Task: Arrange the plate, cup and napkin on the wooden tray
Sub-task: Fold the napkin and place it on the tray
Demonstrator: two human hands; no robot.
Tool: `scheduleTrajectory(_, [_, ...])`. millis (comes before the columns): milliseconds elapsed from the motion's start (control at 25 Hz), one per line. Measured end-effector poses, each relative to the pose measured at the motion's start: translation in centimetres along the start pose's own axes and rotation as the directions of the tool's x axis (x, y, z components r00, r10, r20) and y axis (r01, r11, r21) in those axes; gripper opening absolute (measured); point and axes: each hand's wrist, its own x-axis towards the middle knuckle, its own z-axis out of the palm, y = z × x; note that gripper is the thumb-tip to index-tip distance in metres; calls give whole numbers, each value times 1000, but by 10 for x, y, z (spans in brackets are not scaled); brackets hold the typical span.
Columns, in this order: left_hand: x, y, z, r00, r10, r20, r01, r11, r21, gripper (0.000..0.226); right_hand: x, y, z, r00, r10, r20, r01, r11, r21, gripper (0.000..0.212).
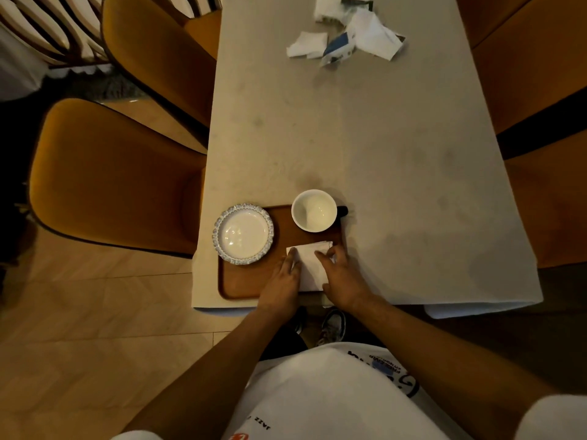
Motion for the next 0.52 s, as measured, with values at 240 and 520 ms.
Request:
scheduleTrajectory(240, [-2, 8, -5, 1000, -18, 1, 18, 999, -49, 78, -1, 1, -1, 1000, -3, 13, 4, 1000, -30, 85])
scheduleTrajectory(520, [-7, 8, -7, 999, -30, 26, 31, 996, -79, 80, -4, 3, -5, 1000, 8, 27, -8, 1000, 1, 79])
